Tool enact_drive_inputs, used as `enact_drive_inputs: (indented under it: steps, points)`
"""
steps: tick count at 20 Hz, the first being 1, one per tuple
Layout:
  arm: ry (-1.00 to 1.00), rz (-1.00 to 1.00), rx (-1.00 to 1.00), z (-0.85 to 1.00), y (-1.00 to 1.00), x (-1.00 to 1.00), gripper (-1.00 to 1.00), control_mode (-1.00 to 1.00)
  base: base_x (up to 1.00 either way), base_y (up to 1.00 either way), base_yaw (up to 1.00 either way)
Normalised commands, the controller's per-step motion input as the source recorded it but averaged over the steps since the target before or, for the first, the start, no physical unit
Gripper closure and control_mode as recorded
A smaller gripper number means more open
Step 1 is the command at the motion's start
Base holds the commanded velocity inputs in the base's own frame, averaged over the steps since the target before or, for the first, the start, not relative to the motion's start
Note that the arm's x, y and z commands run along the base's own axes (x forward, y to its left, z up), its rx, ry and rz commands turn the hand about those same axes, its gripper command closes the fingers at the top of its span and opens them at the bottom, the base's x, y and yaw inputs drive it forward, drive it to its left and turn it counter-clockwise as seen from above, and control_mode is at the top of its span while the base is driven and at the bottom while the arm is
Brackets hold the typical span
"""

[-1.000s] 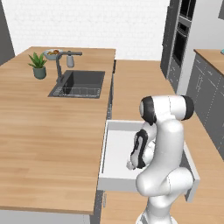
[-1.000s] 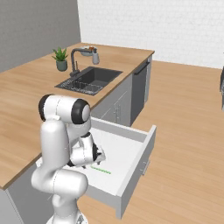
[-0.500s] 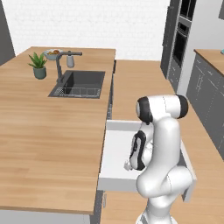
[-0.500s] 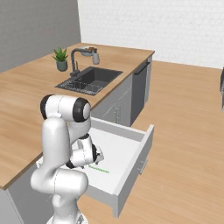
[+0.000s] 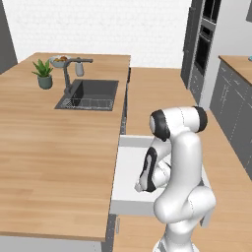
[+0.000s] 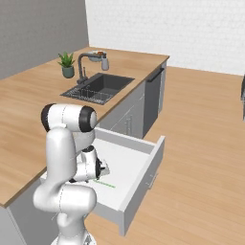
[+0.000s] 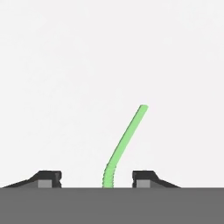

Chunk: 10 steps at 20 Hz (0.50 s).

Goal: Take a straw from the drawer in front and place it inside the glass cup on the dining counter.

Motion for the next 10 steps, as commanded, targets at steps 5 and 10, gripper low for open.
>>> enact_drive_inputs:
  steps: [5, 10]
  points:
    - [0.04, 0.00, 0.02, -0.23, -0.32, 0.12, 1.00, -1.00, 0.00, 0.00, 0.00]
    - [0.05, 0.00, 0.02, -0.11, -0.41, 0.27, 1.00, -1.00, 0.00, 0.00, 0.00]
